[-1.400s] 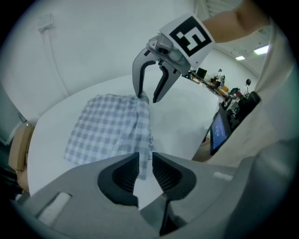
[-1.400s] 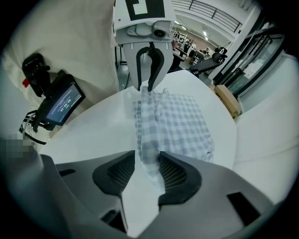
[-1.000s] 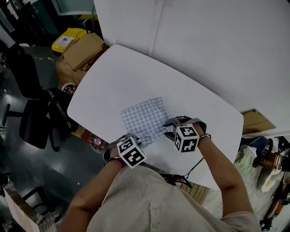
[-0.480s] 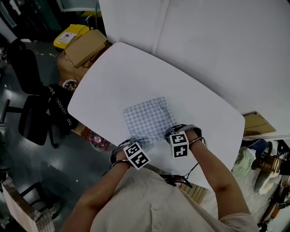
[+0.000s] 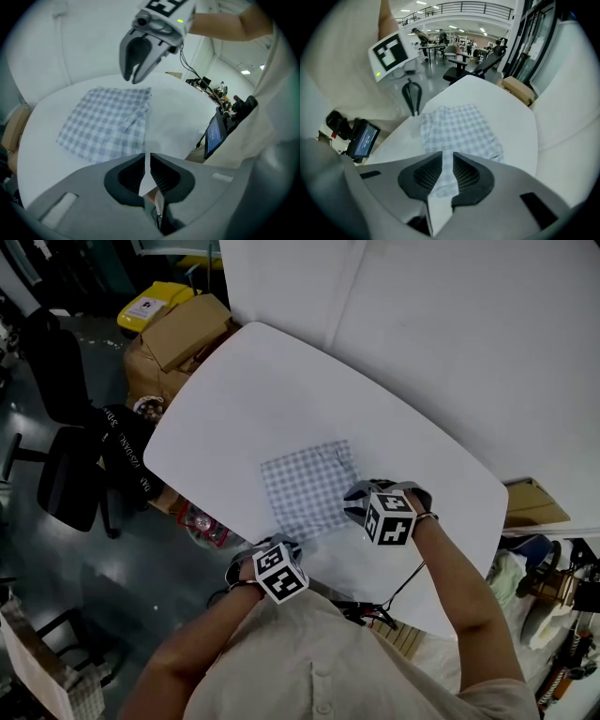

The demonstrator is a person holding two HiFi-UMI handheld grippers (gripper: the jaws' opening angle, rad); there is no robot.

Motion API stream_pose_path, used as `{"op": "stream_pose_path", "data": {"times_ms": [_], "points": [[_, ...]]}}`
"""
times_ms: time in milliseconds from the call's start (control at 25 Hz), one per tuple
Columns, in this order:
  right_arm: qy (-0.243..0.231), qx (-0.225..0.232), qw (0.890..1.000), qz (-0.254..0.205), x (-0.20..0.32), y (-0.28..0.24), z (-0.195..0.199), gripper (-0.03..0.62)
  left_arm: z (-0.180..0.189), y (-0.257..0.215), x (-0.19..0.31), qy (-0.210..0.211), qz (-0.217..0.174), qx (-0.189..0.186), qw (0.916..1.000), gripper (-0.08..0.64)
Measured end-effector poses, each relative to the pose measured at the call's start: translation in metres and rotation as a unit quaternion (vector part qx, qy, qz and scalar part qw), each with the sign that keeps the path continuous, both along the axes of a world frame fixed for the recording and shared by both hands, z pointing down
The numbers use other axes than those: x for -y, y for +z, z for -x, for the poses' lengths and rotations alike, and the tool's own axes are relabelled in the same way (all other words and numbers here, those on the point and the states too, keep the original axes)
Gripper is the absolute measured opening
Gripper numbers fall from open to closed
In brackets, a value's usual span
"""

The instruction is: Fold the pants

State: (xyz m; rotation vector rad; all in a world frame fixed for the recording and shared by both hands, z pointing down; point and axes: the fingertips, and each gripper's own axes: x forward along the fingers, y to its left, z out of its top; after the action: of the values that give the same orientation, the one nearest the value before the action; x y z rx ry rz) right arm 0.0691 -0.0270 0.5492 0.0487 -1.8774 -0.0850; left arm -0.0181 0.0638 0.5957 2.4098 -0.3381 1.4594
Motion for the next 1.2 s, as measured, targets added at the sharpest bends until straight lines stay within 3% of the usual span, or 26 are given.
{"op": "stream_pose_path", "data": {"times_ms": [120, 280, 480, 760, 960, 1200], "points": [[-0.001, 0.006, 1.000, -0.009, 0.046, -0.014, 0.025, 0.087, -0.008, -0.012, 0.015, -0.012, -0.062, -0.006, 0.9980, 0.043], [-0.007, -0.006, 1.000, 0.010, 0.085, -0.008, 0.052, 0.089, -0.013, -0.008, 0.030, 0.004, -0.132, 0.034, 0.9907, 0.044], [-0.041, -0.026, 0.997, 0.056, 0.092, 0.011, 0.083, 0.140, -0.014, 0.013, 0.022, 0.028, -0.113, 0.050, 0.9919, 0.084], [-0.090, -0.074, 0.992, 0.043, 0.106, 0.041, 0.119, 0.138, -0.020, 0.028, 0.025, 0.035, -0.105, 0.058, 0.9922, 0.084], [-0.097, -0.105, 0.988, 0.064, 0.112, 0.064, 0.126, 0.137, -0.021, 0.031, 0.025, 0.044, -0.113, 0.059, 0.9908, 0.080], [-0.124, -0.147, 0.977, 0.089, 0.109, 0.080, 0.124, 0.051, -0.018, 0.029, 0.026, 0.043, -0.095, 0.045, 0.9935, 0.038]]}}
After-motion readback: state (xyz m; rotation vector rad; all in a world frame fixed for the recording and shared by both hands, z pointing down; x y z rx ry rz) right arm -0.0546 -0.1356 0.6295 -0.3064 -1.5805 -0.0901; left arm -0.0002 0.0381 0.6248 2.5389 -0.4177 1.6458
